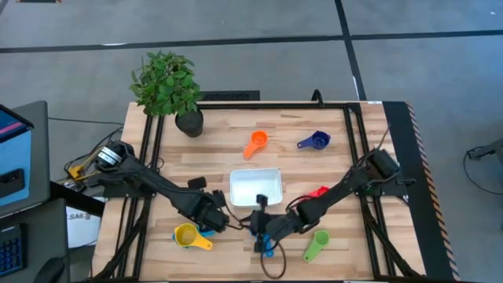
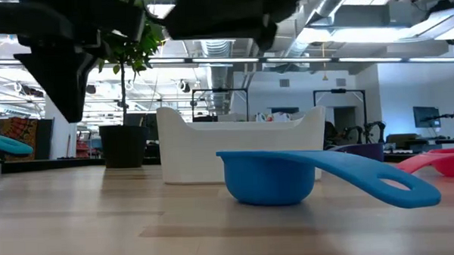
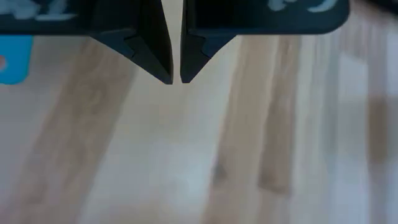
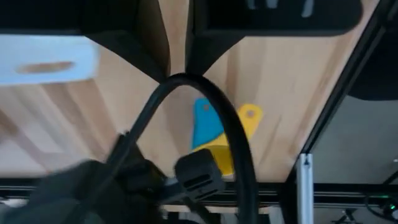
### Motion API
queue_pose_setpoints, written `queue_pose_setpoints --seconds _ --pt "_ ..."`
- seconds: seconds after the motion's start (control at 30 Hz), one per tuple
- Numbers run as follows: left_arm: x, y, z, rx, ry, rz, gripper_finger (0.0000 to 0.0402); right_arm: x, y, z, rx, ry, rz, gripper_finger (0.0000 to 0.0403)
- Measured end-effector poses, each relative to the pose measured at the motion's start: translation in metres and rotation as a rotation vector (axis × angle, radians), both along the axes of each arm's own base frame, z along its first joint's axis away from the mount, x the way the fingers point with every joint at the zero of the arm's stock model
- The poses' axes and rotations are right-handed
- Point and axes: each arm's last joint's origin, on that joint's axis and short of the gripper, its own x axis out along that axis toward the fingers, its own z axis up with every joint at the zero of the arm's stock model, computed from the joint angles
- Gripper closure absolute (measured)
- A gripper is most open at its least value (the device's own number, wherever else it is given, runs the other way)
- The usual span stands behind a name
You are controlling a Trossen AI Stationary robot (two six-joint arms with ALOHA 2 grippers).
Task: Nest measuring cups in basket
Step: Stack the yellow measuring cup into the light blue measuring cup
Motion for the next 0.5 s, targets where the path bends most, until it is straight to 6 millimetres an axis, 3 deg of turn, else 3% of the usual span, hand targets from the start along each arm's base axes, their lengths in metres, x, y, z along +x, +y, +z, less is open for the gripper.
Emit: queue_pose_setpoints --seconds 0.2,0.5 --pt "-0.009 -0.013 -0.005 -0.029 -0.032 -0.12 0.0382 0.013 0.019 -0.003 0.005 -0.022 0.011 0.0354" --pt "-0.045 -0.014 -0.007 -0.035 -0.231 -0.137 0.0382 0.028 0.034 -0.023 -0.008 -0.035 -0.014 0.0384"
